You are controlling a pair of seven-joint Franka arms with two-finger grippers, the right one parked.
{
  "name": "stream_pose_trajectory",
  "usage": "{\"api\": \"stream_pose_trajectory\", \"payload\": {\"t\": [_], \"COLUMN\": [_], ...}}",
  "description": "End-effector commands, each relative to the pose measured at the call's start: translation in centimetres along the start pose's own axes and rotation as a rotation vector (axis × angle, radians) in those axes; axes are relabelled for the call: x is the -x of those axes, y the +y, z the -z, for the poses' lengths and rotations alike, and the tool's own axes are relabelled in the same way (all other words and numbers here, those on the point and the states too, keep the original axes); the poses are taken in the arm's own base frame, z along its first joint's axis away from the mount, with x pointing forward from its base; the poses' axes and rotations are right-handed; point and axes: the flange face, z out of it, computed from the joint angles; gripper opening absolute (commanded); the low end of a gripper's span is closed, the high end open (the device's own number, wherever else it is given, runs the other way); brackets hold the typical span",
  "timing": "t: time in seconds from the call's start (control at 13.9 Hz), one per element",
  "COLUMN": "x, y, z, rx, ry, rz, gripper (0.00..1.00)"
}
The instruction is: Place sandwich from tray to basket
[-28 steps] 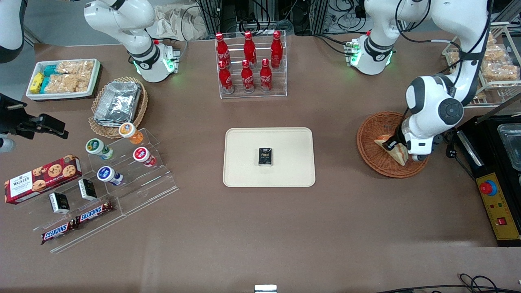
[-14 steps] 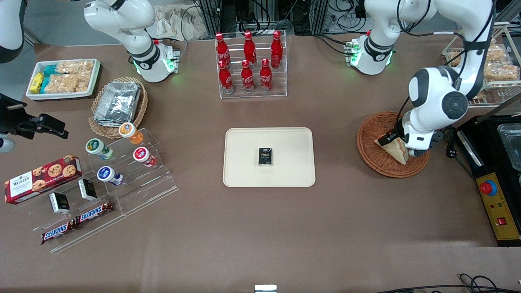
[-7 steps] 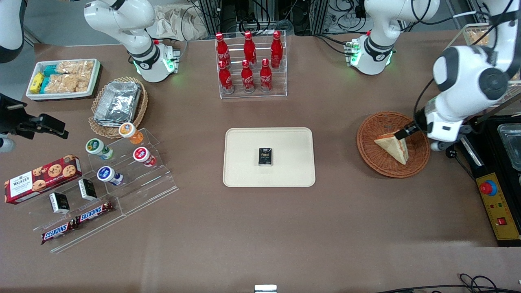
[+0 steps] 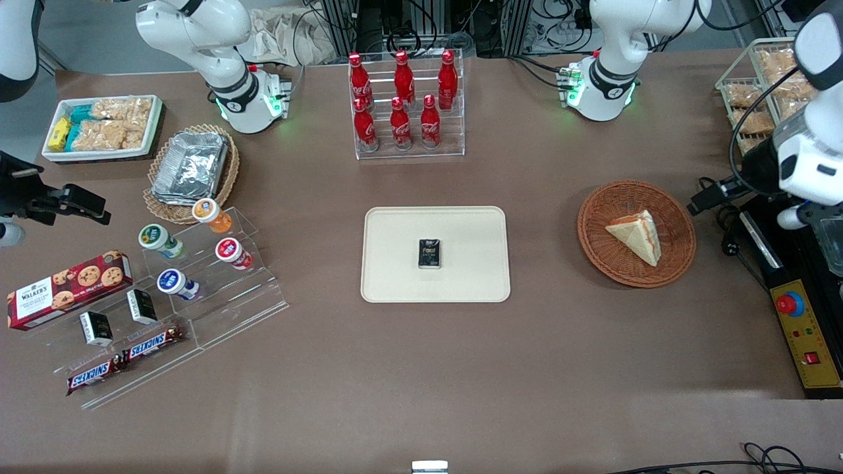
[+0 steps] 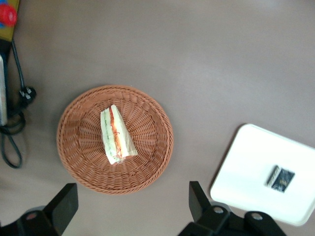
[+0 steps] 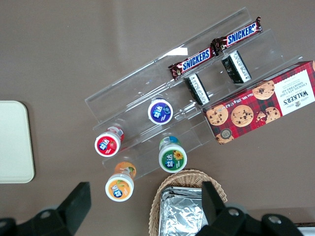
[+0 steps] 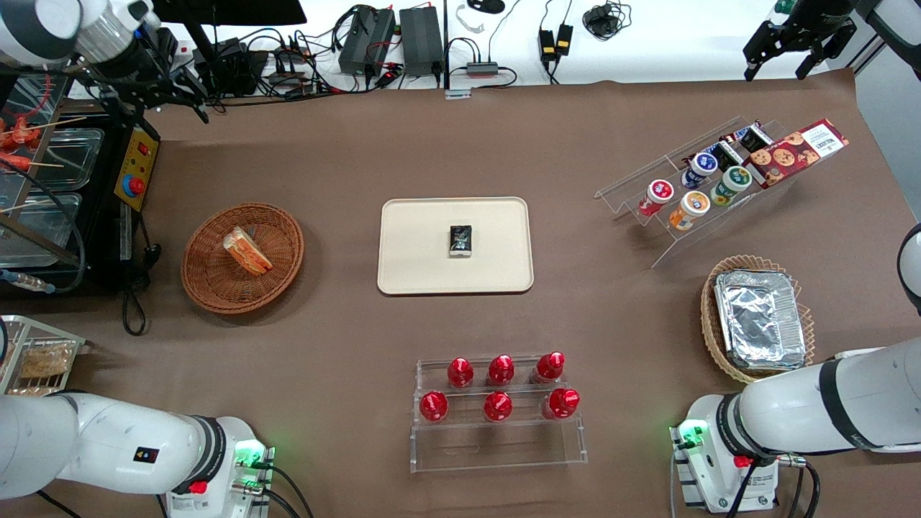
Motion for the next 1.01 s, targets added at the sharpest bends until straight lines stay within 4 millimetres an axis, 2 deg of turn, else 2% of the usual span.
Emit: {"api": "stream_pose_trajectory", "payload": {"t": [0.0, 0.07, 0.22, 0.5, 0.93], "x": [0.6, 0.7, 1.2, 1.3, 0.9], "y": [2.9, 3.4, 4.8, 5.2, 5.8], "z": [6.4, 7.3, 7.6, 7.5, 7.2], "rx": [0.013, 0.008, -0.010, -0.053, -0.082], "ry": [0.048, 0.054, 0.049, 0.053, 0.057], "rz": [-0.118, -0.132, -0.226, -0.367, -0.386], "gripper": [1.00, 1.00, 1.00, 1.00, 1.00]}}
